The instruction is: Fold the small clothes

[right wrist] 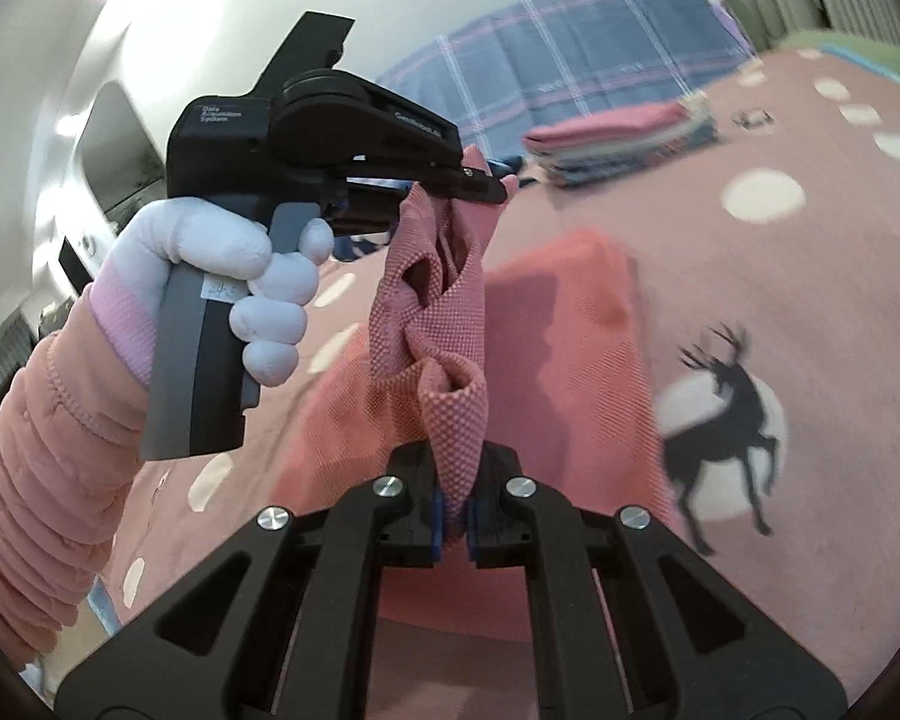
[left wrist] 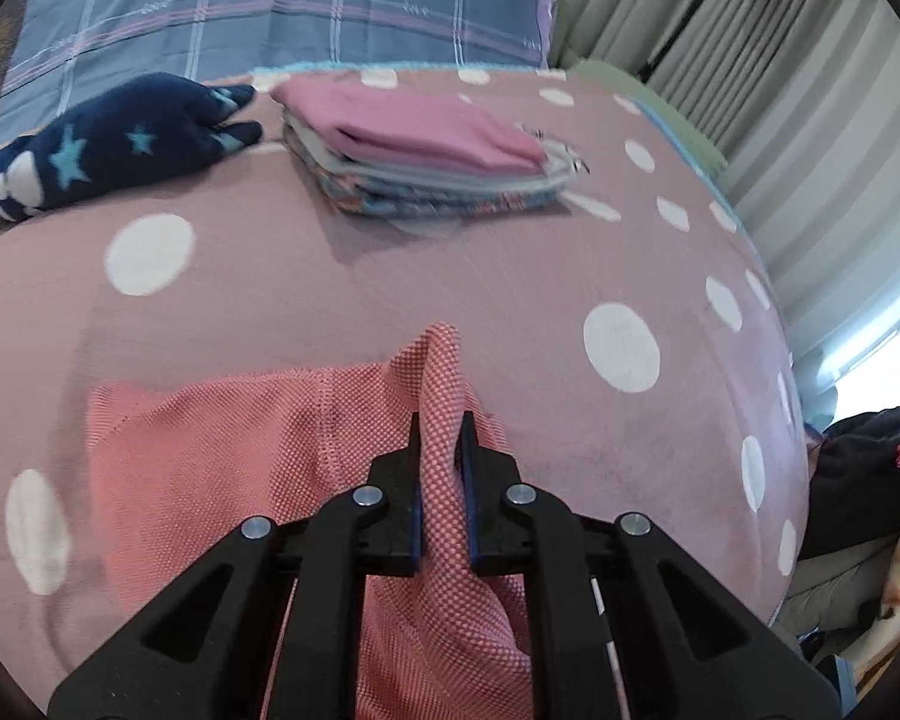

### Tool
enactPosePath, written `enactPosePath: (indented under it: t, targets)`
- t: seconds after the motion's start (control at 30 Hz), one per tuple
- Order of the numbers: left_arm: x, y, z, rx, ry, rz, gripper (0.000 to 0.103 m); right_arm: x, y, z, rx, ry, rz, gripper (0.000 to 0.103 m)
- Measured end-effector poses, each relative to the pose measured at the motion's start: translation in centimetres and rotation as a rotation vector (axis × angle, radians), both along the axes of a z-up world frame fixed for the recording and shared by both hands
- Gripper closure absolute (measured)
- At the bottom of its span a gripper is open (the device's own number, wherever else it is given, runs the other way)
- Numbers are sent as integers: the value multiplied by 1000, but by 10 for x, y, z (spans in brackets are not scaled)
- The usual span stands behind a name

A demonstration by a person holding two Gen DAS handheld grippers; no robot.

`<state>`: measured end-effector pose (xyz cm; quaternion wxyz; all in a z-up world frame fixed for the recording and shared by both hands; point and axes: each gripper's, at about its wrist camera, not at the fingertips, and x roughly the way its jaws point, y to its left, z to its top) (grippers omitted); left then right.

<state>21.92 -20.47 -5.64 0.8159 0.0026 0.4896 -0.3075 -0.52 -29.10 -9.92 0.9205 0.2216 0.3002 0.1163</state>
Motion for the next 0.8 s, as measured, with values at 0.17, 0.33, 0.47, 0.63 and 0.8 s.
enactPosePath:
  t: [0.17, 0.33, 0.47, 0.63, 0.8]
  targets:
    - [0, -25, -22, 88, -2, -35, 91, -2, -14, -14, 63, 55, 4, 98]
    - [-9, -29, -11, 30, -24, -72, 72, -6, -16, -21, 82, 74, 12, 98]
    - [-32, -10, 24, 11, -144, -67, 60, 2, -20, -24, 112, 95, 21, 98]
    - [-98, 46, 50, 46, -324, -73, 46, 7, -31, -36, 219, 137, 32, 97]
    - [-174, 106, 22, 132, -360, -92, 43, 6, -35, -38, 260, 152, 33, 96]
